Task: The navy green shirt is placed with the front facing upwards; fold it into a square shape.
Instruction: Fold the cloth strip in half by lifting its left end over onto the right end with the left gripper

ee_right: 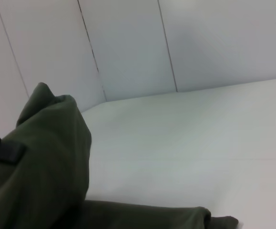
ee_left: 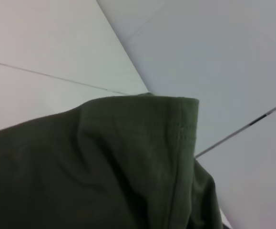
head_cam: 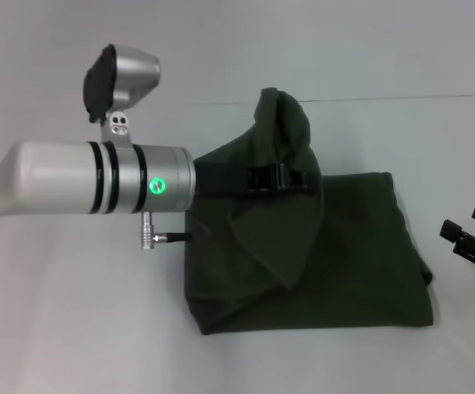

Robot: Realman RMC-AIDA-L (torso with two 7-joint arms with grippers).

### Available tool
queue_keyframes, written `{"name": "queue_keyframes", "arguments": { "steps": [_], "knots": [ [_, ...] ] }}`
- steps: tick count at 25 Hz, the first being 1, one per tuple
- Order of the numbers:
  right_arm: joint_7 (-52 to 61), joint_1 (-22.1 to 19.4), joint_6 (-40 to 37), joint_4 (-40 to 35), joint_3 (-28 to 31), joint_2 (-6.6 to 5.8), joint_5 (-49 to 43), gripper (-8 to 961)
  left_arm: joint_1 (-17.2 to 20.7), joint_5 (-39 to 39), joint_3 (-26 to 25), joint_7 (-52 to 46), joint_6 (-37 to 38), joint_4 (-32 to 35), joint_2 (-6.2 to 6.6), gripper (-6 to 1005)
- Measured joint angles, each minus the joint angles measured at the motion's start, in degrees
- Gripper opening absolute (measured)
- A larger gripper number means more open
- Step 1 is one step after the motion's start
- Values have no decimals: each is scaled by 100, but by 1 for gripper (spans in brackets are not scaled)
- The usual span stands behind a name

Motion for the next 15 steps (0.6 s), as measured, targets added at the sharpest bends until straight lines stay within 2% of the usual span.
{"name": "queue_keyframes", "arguments": {
  "steps": [8, 15],
  "knots": [
    [0, 24, -17, -3, 3, 16, 4, 794, -65, -300, 668, 38, -552, -287, -2, 142],
    [32, 28, -34, -3, 4, 16, 3, 794, -127, -589, 837, 151, -831, -536, -19, 148]
  ]
}}
